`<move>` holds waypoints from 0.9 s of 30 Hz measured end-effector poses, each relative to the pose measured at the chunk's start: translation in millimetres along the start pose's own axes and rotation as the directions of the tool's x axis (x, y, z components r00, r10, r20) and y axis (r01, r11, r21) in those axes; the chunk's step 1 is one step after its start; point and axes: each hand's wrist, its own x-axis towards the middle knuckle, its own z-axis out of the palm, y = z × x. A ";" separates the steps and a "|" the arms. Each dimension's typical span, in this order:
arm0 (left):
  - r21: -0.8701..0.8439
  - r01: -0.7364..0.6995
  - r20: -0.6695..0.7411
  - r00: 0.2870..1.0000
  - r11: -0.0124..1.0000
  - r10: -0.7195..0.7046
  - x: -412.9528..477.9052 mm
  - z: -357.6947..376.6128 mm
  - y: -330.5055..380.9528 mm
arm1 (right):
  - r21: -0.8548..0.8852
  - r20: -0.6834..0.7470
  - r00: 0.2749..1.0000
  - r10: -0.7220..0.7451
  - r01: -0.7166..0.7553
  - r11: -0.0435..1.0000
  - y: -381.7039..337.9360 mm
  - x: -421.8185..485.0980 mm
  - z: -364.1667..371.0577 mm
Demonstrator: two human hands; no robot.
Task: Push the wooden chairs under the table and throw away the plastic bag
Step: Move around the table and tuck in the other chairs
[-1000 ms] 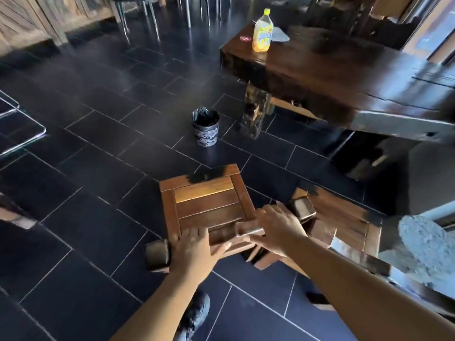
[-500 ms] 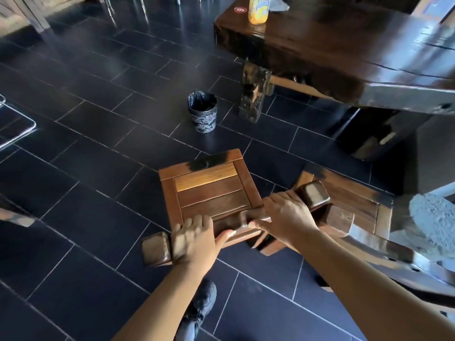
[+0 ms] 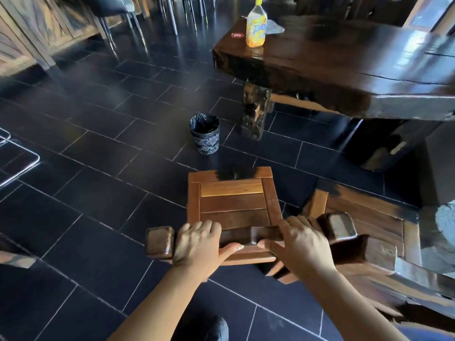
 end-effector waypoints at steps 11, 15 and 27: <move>0.014 -0.215 -0.145 0.966 0.976 0.215 65.5 24.2 -36.2 | 0.037 -0.178 0.972 0.152 -0.148 0.988 -16.7 18.8 20.8; 0.026 -0.251 -0.174 0.952 0.968 0.252 81.3 29.7 -39.4 | 0.031 -0.201 0.965 0.169 -0.166 0.986 -17.9 27.5 20.6; 0.031 -0.322 -0.300 0.900 0.946 0.316 110.7 47.9 -64.2 | -0.030 -0.346 0.929 0.132 -0.152 0.988 -24.7 56.0 38.7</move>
